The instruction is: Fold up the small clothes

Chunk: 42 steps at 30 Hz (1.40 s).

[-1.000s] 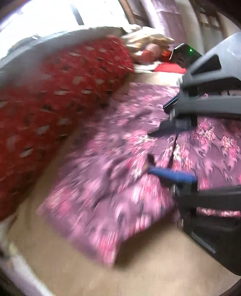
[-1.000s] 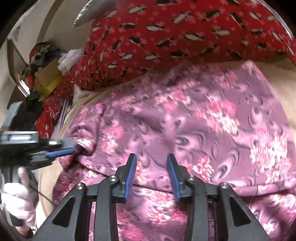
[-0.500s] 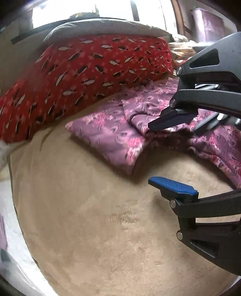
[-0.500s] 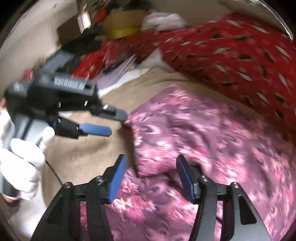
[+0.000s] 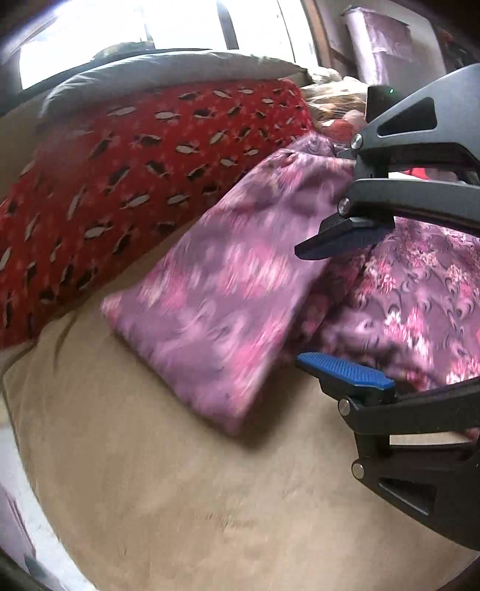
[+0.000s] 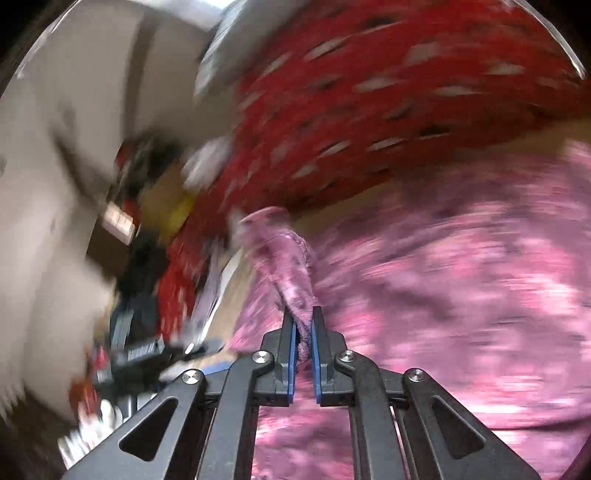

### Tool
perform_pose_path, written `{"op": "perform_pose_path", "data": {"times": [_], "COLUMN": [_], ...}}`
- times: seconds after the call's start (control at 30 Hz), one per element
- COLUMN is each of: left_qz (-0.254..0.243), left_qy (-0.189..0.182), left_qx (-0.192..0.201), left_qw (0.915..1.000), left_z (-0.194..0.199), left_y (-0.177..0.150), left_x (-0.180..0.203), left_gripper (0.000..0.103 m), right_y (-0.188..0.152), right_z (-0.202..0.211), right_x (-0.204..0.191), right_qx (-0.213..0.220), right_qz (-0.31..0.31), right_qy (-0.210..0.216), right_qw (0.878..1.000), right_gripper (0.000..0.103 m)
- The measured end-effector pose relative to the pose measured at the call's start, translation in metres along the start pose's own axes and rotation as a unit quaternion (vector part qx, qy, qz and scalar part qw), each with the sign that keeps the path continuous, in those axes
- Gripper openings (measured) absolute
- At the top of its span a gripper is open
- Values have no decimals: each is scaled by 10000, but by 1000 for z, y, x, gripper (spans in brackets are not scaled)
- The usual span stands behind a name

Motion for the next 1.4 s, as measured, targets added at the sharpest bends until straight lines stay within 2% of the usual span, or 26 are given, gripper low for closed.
{"op": "perform_pose_path", "data": {"times": [0.13, 0.23, 0.27, 0.3, 0.37, 0.4, 0.43, 0.47, 0.53, 0.6, 0.67, 0.7, 0.73, 0.77, 0.83, 0.93, 1.0, 1.07, 1.1, 1.13, 1.17, 1.2, 1.27, 1.33, 1.37, 1.4], "left_qz": [-85, -163, -185, -231, -238, -233, -235, -245, -252, -243, -241, -251, -275, -316, -381, -343, -277, -355, -457, -584, -674, -800, -993, -1241, -1508, -1725], "left_qy": [63, 169, 204, 237, 255, 257, 289, 356, 514, 580, 592, 583, 579, 574, 632, 914, 900, 844, 766, 739, 790, 941, 1293, 1704, 1904, 2046], "left_qx": [-153, -333, -354, -345, -275, -259, -266, -299, -356, -383, -372, -370, -366, -341, -299, -408, -461, -406, -366, -303, -239, -144, -189, -329, -163, -167], "left_qw": [9998, 9992, 9990, 9989, 9990, 9991, 9989, 9986, 9977, 9973, 9973, 9973, 9973, 9973, 9968, 9944, 9945, 9950, 9953, 9951, 9943, 9922, 9864, 9770, 9699, 9634], "left_z": [-15, -28, -31, -32, -33, -33, -35, -37, -43, -45, -45, -44, -43, -42, -42, -56, -61, -52, -46, -41, -39, -38, -51, -68, -66, -62], "left_y": [-7, -12, -13, -14, -14, -14, -14, -15, -14, -13, -10, -10, -9, -10, -12, -13, -13, -15, -18, -21, -23, -26, -32, -41, -48, -55], "left_x": [12, 22, 25, 28, 33, 34, 35, 36, 37, 39, 43, 44, 45, 45, 42, 29, 26, 31, 35, 39, 42, 45, 48, 49, 57, 64], "left_gripper": [51, 51, 51, 51, 51, 51, 51, 51, 51, 51, 51, 51, 51, 51, 51, 51, 50, 50, 50, 50, 51, 51, 51, 50, 51, 51], "right_y": [14, 12, 10, 8, 6, 4, 3, 1, 4, 8, 12, 14, 15, 18, 24, 28, 25, 17, 16, 16, 16, 16, 6, -8, -21, -29], "right_z": [67, 87, 92, 98, 118, 123, 126, 128, 111, 84, 66, 60, 55, 57, 81, 114, 118, 116, 120, 128, 137, 145, 147, 126, 104, 94], "right_x": [71, 109, 117, 122, 125, 125, 126, 128, 126, 113, 102, 95, 87, 80, 65, 77, 106, 131, 131, 123, 112, 97, 81, 86, 99, 107], "right_qx": [727, 762, 718, 734, 1067, 1202, 1277, 1268, 1049, 663, 304, 119, -52, -31, 398, 820, 643, 219, 239, 363, 510, 670, 683, 70, -641, -960], "right_qz": [-801, -1202, -1288, -1363, -1528, -1621, -1711, -1755, -1670, -1393, -990, -762, -497, -295, -58, -173, -457, -743, -738, -650, -480, -224, 27, -1, -153, -222], "right_qy": [-409, -767, -805, -816, -577, -367, -236, -265, -702, -1115, -1197, -1244, -1236, -1211, -1014, -1236, -1701, -1999, -1929, -1964, -1935, -1756, -1518, -1633, -1925, -2062], "right_qw": [9933, 9868, 9858, 9846, 9808, 9787, 9767, 9759, 9778, 9817, 9874, 9892, 9911, 9922, 9940, 9888, 9823, 9767, 9781, 9777, 9786, 9819, 9861, 9866, 9791, 9735], "right_gripper": [6, 2, 3, 9, 11, 23, 48, 58, 61, 60, 36, 4, 6, 6, 5, 5, 5, 1, 2, 8, 8, 8, 8, 9, 8, 6]}}
Point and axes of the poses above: each gripper's, at about its wrist camera, not at the fingertips, and z roughly against the way its jaws point, x to its right, y to its top, the point moved 2 cm from there along -z, roughly the way its jaws point, and after that the axes turned 10 degrees about y, right-handed, at the moved point
